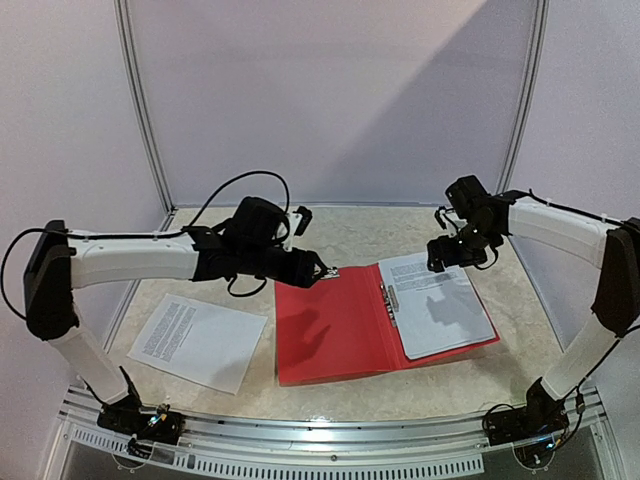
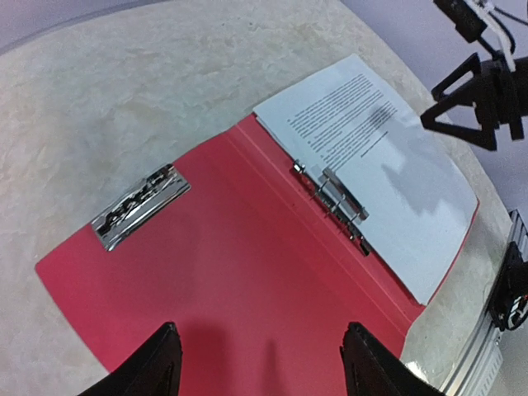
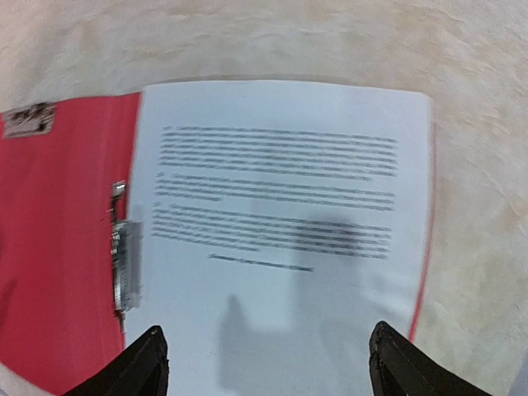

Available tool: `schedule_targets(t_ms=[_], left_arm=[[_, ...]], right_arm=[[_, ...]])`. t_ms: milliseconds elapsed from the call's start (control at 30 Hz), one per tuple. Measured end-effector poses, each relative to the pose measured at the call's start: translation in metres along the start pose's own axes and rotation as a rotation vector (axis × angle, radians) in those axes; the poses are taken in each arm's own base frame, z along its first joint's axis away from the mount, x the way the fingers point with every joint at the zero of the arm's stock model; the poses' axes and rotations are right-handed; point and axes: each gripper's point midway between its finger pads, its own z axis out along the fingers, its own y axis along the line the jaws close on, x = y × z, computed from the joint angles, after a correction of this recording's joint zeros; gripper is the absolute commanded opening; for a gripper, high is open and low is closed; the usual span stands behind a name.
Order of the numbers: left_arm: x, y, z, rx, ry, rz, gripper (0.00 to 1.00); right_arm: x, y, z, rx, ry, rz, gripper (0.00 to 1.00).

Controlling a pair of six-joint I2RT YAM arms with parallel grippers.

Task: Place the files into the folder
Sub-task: Close the spring clip on the folder.

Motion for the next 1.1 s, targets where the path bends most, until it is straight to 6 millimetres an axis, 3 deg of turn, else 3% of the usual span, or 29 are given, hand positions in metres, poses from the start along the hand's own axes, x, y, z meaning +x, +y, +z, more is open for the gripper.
schedule_targets(t_ms=[133, 267, 467, 667, 933, 1100], left_arm=[[-0.007, -0.013, 0.031, 0.007, -0.002, -0.005, 0.63], [-0.005, -0.014, 0.062, 0.008, 0.003, -0.036, 0.62], [-0.004, -0.019, 0.11, 0.049, -0.003, -0.068, 0.62], [-0.011, -0.03, 0.141, 0.103, -0.016, -0.072, 0.62], [-0.021, -0.043, 0.163, 0.161, -0.036, -0.073, 0.64], [-0.012, -0.045, 0.177, 0.185, -0.019, -0.072, 0.64]], right_arm=[[0.0, 0.04, 0.009, -0.241, -0.042, 0.078, 0.49], [0.004, 0.064, 0.021, -0.379, -0.02, 0.118, 0.33], [0.023, 0.07, 0.037, -0.423, 0.022, 0.148, 0.19], [0.021, 0.069, 0.046, -0.413, 0.006, 0.138, 0.02], [0.043, 0.062, 0.076, -0.368, 0.075, 0.141, 0.0], [0.053, 0.058, 0.085, -0.344, 0.097, 0.141, 0.0]])
